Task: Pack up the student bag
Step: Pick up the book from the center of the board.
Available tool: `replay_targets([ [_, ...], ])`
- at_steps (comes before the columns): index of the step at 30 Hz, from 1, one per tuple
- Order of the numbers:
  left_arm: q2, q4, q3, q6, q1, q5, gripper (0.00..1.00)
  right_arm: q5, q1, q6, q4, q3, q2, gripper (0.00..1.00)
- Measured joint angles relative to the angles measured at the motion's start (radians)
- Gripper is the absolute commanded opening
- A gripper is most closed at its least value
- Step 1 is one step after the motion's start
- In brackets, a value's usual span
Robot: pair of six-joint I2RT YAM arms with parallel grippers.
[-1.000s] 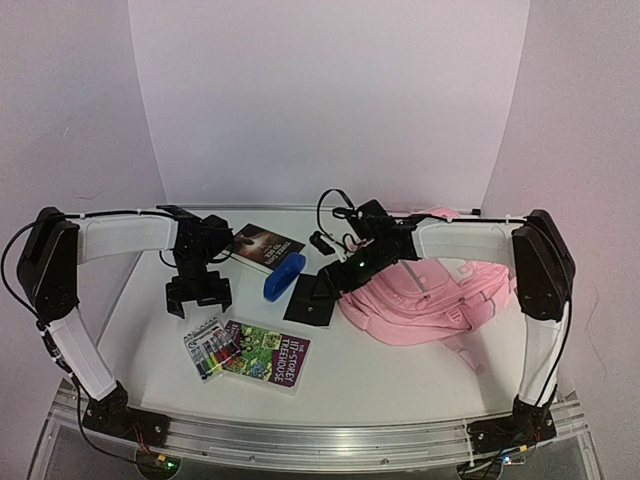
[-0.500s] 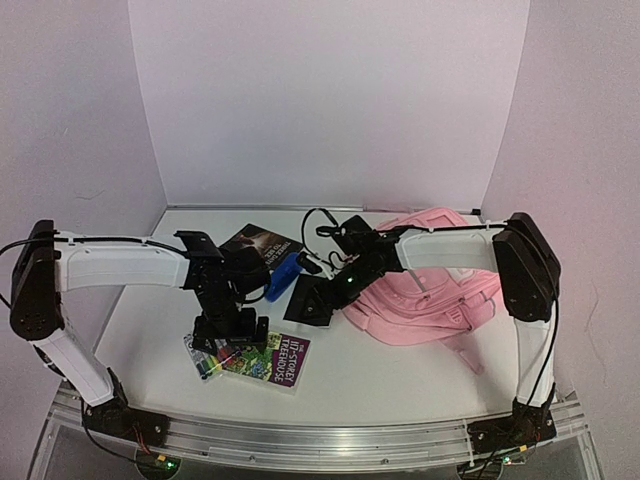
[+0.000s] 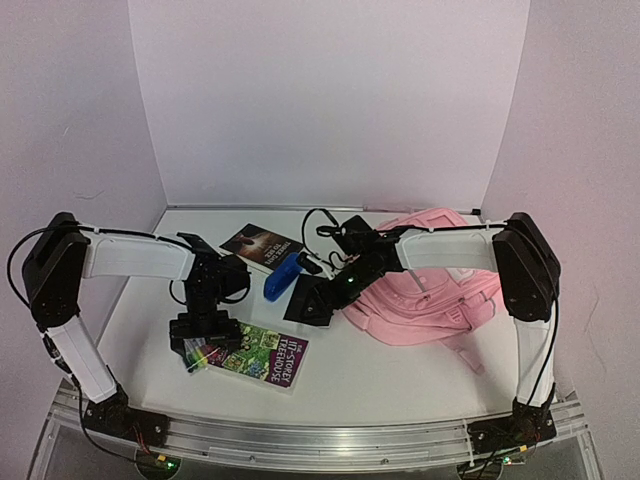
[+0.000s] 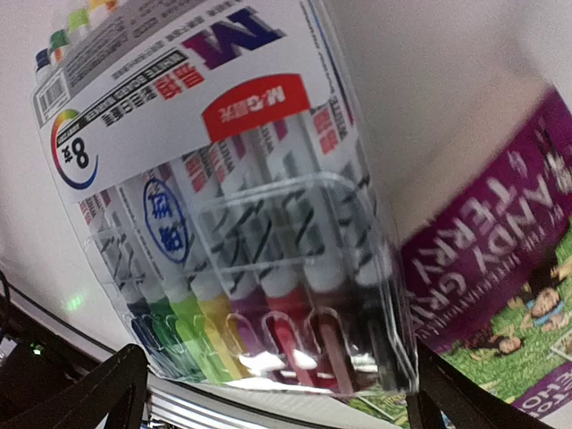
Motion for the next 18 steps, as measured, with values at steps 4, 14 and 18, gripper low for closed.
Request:
replay_targets([
  [4, -0.026, -0.021, -0.009, 0.032, 0.107, -0.062, 1.0, 0.0, 0.0, -0.005, 0.0, -0.001, 0.0, 0.76],
  [14, -0.334, 0.16, -0.112, -0.017, 0.02, -0.017, 1.0, -0.013, 0.012, -0.004, -0.002, 0.005, 0.002, 0.77],
  [18, -0.455, 0.268, -0.191, -0.112, -0.116, 0.039, 1.0, -0.018, 0.029, -0.003, -0.002, 0.041, 0.031, 0.77],
])
